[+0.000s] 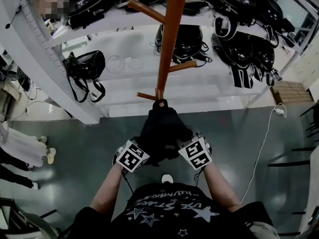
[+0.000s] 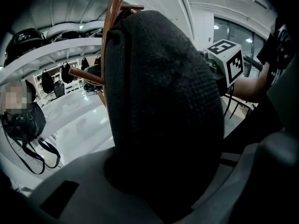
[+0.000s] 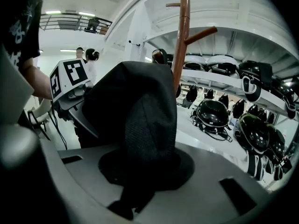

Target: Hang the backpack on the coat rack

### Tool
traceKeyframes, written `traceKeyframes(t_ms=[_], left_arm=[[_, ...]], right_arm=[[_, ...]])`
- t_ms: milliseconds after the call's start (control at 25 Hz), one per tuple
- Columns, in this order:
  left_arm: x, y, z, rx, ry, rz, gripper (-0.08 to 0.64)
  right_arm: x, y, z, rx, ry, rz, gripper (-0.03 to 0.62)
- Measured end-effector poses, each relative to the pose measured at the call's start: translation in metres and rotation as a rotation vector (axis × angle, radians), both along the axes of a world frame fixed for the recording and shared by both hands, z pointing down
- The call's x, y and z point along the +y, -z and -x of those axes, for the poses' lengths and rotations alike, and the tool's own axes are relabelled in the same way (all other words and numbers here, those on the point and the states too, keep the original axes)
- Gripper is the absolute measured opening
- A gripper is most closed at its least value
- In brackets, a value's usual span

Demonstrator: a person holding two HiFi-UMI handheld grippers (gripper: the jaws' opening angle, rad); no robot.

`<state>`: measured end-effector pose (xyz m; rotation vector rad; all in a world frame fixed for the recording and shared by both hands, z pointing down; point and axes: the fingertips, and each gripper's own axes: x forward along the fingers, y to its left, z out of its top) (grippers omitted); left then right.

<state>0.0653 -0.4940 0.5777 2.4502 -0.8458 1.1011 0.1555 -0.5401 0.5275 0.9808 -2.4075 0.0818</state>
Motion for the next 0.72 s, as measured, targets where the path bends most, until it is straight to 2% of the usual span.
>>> traceKeyframes(t_ms=[720], left_arm=[[-0.049,-0.043,0.0,-0.019,0.089,0.079,0.098]], right_arm=[[-0.054,-0.045,0.0,-0.011,0.007,0.064,0.086]])
